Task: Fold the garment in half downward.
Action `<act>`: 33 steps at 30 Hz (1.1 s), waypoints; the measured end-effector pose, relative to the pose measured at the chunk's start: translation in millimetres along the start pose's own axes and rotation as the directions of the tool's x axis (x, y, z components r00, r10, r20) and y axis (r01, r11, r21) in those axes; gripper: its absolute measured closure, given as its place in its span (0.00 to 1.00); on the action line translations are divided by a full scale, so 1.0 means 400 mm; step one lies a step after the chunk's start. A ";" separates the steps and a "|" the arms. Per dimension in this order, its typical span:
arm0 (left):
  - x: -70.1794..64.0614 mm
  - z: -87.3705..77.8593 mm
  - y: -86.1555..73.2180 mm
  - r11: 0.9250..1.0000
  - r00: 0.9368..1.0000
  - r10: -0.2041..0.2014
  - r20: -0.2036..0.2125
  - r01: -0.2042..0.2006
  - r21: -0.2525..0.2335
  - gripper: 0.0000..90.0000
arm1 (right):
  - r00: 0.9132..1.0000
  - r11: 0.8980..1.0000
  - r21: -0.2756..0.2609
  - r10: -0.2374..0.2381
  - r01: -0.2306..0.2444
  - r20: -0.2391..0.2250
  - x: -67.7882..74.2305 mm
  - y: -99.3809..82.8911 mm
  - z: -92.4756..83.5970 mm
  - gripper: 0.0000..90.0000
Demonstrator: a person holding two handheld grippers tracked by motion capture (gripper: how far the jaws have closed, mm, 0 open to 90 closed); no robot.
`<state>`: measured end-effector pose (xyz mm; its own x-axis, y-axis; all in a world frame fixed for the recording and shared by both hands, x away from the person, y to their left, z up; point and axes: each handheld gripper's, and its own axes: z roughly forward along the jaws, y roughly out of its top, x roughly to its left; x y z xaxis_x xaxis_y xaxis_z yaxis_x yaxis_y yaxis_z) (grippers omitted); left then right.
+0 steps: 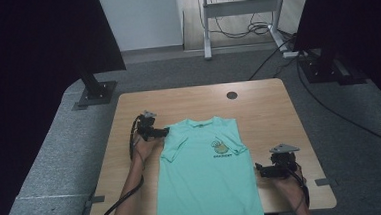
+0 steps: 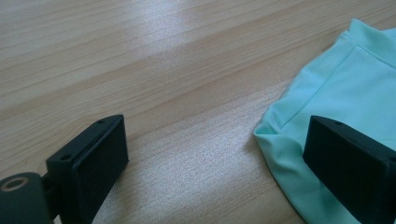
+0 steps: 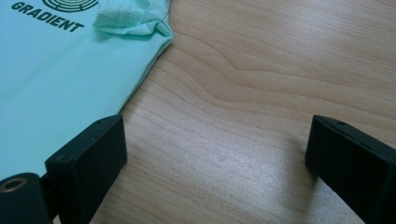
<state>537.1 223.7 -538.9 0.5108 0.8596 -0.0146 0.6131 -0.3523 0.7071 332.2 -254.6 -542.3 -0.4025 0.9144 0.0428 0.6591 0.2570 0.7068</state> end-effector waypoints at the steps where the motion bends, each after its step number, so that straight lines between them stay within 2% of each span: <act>1: 0.000 0.000 0.000 1.000 1.000 0.000 0.000 0.000 0.000 0.07 | 1.000 1.000 -0.004 0.000 0.000 0.002 0.000 0.002 0.000 0.06; 10: -0.001 0.000 0.000 1.000 1.000 0.000 -0.002 0.000 0.000 0.07 | 1.000 1.000 -0.007 -0.006 0.006 0.003 -0.008 0.032 0.013 0.06; 33: -0.003 -0.002 -0.001 1.000 1.000 -0.003 -0.006 0.003 -0.001 0.08 | 1.000 0.999 -0.035 -0.018 0.018 0.001 -0.034 0.137 0.088 0.05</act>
<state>535.8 223.2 -538.8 0.5056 0.8627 -0.0127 0.6143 -0.3495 0.7075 396.3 -241.8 -529.0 -0.4138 0.9099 0.0292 0.6290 0.2626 0.7317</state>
